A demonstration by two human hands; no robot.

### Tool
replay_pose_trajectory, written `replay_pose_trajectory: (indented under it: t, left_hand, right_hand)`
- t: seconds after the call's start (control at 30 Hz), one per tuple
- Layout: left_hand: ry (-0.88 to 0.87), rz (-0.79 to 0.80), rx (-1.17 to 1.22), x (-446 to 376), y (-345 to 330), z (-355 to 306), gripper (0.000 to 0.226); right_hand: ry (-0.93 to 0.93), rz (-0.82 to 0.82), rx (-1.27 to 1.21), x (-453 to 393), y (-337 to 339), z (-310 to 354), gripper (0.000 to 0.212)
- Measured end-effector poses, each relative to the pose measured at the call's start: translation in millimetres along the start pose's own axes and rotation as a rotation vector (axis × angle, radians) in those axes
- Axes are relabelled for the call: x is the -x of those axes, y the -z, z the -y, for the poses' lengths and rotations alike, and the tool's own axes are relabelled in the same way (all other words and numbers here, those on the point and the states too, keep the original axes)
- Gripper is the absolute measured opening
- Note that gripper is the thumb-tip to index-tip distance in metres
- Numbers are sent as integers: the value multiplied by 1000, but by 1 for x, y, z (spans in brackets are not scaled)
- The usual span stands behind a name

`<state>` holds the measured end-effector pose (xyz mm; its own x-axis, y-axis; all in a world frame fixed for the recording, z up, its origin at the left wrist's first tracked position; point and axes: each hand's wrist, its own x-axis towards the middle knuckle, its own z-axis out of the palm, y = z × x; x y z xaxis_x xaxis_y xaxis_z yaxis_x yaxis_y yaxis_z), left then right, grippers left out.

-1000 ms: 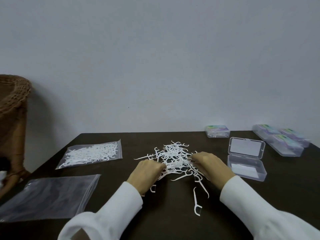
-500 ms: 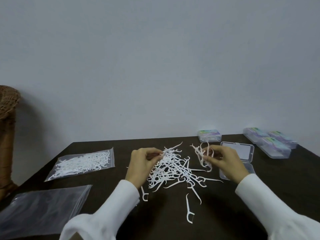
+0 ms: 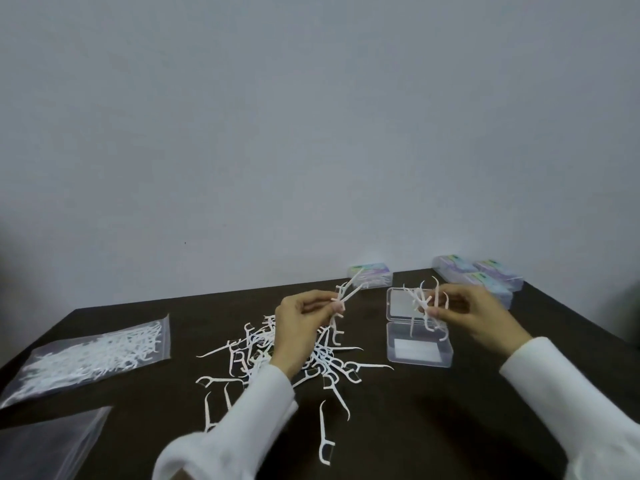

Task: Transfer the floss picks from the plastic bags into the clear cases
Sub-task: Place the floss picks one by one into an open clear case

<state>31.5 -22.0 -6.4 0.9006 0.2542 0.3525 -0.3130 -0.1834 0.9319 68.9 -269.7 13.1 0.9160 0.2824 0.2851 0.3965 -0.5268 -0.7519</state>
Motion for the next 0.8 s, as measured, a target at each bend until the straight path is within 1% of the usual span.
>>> replay_pose_trajectory:
  t: [0.17, 0.3, 0.43, 0.57, 0.8]
  left_hand:
    - [42, 48, 92, -4, -26, 2, 14]
    - [61, 40, 105, -9, -36, 9, 11]
    - [66, 42, 89, -12, -39, 15, 10]
    - [74, 31, 100, -15, -39, 17, 10]
    - [58, 44, 87, -15, -38, 19, 10]
  right_hand:
    - [8, 125, 223, 0, 15, -11, 17]
    - [68, 231, 490, -15, 11, -10, 9]
    - [41, 338, 642, -29, -1, -7, 21]
    - [8, 407, 683, -35, -17, -12, 23]
    - [22, 407, 635, -32, -30, -26, 25]
